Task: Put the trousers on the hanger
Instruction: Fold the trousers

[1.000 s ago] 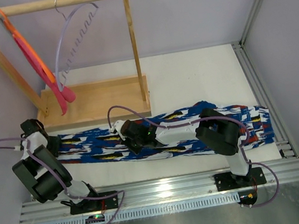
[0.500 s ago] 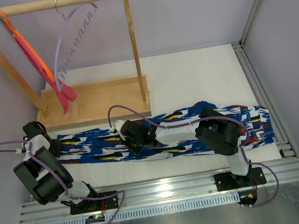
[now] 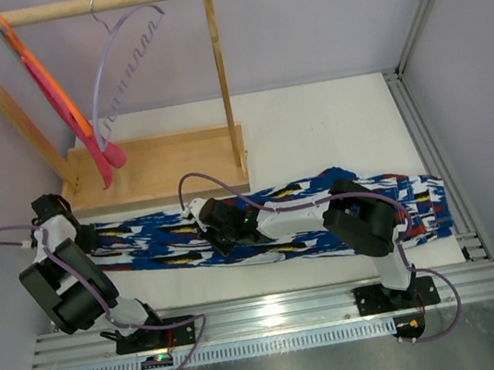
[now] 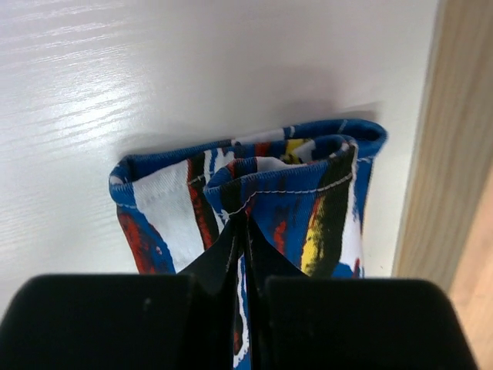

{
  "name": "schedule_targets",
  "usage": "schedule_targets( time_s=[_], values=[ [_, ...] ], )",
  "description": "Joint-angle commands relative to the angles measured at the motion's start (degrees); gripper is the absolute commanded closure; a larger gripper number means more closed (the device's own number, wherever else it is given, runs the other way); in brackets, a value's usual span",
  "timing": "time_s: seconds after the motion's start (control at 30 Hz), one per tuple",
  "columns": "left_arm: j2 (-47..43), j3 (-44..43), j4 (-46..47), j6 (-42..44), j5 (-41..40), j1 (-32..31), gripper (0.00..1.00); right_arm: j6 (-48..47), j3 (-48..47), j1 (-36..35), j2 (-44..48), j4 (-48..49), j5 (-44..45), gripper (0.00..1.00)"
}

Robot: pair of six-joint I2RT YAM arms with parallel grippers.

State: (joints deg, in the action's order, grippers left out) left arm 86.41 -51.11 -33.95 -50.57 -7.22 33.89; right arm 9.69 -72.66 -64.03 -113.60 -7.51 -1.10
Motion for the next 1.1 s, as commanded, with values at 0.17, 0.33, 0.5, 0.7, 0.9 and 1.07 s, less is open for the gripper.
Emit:
schedule_targets(
  time_s=[0.17,0.33,0.5,0.7,0.9,1.07],
  values=[
    [-7.2,-4.7,-7.0,1.1,-1.7,0.5,0.99,1.4,-1.1,-0.4,6.4,0.7,-2.2,0.96],
    [-9.6,-1.5,-9.1,1.4,-3.3,0.5,1.0,2.5,2.3,-0.5,10.2,1.9,-3.8,0.96],
    [-10.5,0.5,-12.8,1.3,-6.5,0.4,1.0,4.5,5.2,-0.6,11.5,5.2,-10.4,0.96],
    [-11.2,4.4,-11.9,2.2,-9.5,0.5,1.0,11.0,11.5,-2.4,6.2,15.6,-13.1,0.96],
    [-7.7,4.4,-7.6,3.2,-10.5,1.1,1.0,13.2,15.7,-2.6,4.0,19.5,-8.4,0.91],
    [-6.2,1.6,-9.1,3.5,-10.9,1.1,0.95,13.2,16.7,-2.7,7.5,18.6,-6.8,0.75]
  ],
)
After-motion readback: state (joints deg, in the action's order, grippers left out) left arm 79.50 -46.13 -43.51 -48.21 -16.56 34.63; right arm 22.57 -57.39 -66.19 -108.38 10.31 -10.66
